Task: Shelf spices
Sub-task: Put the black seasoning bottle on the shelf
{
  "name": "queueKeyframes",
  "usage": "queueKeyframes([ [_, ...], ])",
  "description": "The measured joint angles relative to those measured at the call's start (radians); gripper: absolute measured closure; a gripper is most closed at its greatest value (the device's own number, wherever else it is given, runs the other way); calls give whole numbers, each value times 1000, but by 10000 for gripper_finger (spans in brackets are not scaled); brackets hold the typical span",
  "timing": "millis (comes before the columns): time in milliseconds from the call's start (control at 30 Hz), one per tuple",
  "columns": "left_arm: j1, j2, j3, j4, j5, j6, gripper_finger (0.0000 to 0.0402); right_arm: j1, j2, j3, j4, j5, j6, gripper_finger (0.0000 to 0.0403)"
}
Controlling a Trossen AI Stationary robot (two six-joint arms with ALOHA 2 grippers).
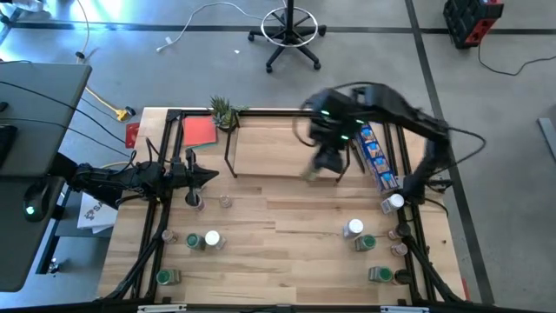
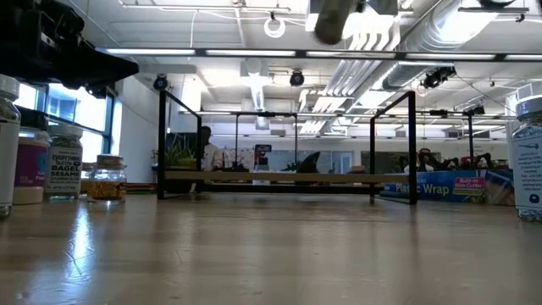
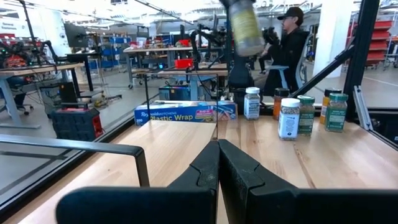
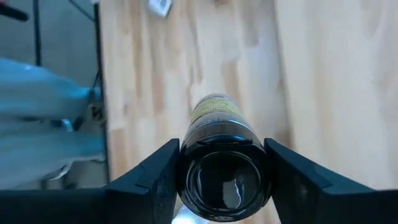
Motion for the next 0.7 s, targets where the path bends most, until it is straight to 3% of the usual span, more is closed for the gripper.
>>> queueKeyframes([
  [133,0,0,0,0,0,-27,401,-66,188,145,-6,80,-130,211],
  [400,0,0,0,0,2,-123,401,-234,357,15,22,231,-328,211],
  [700,0,0,0,1,1,-208,401,-340,448,18,72,258,-388,211],
])
